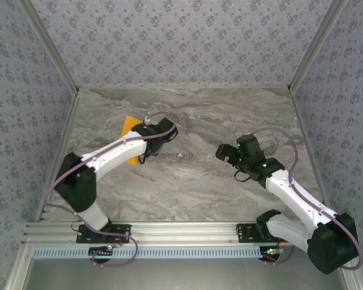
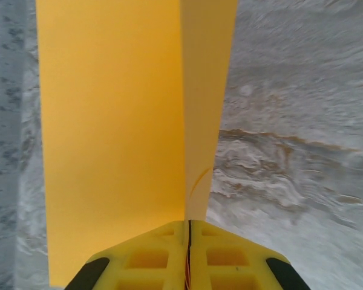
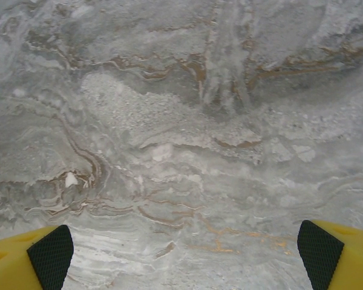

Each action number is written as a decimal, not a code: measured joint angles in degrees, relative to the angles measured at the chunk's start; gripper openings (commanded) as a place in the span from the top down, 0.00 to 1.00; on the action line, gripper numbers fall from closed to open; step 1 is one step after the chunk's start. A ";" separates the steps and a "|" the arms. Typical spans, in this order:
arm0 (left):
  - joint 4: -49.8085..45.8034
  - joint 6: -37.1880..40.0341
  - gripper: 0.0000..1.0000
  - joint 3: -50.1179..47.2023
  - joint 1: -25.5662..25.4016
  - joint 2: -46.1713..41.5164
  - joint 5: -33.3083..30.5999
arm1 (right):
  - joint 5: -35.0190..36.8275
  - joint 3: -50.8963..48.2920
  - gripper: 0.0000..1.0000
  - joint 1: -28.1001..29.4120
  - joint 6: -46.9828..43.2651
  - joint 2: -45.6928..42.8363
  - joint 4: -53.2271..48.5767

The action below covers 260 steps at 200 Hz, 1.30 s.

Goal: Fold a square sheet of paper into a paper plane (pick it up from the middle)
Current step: Turn over the paper at the center of the table.

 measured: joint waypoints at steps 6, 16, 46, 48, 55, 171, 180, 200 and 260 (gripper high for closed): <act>-0.17 -0.31 0.91 0.13 -0.20 1.62 -1.16 | 0.07 0.33 0.00 -0.07 0.11 0.33 -0.44; -0.26 -0.79 0.91 0.57 -0.68 4.44 -2.67 | 0.28 0.94 0.00 -0.22 0.22 0.74 -1.20; 0.13 -2.23 0.90 2.45 -2.97 11.56 -4.46 | 1.07 2.45 0.00 -0.35 0.63 1.51 -2.97; 0.31 -2.34 0.89 2.49 -3.13 12.00 -4.39 | 1.09 2.51 0.00 -0.35 0.63 1.53 -3.06; 0.68 -2.54 0.89 2.56 -3.65 13.05 -4.04 | 1.16 2.78 0.00 -0.44 0.66 1.64 -3.58; 9.14 -3.43 0.65 2.62 -6.73 17.20 13.14 | 0.85 2.89 0.00 -1.36 2.12 3.34 -5.20; 9.33 -3.54 0.57 2.62 -6.73 16.96 14.88 | 0.83 2.89 0.00 -1.36 2.12 3.58 -5.20; 10.29 -2.86 0.42 2.60 -6.73 14.49 20.46 | 0.83 2.89 0.00 -1.36 2.14 3.80 -5.20; 18.71 -0.98 0.11 1.18 -4.07 -7.10 36.70 | -2.62 2.89 0.00 -0.96 1.75 5.95 -2.12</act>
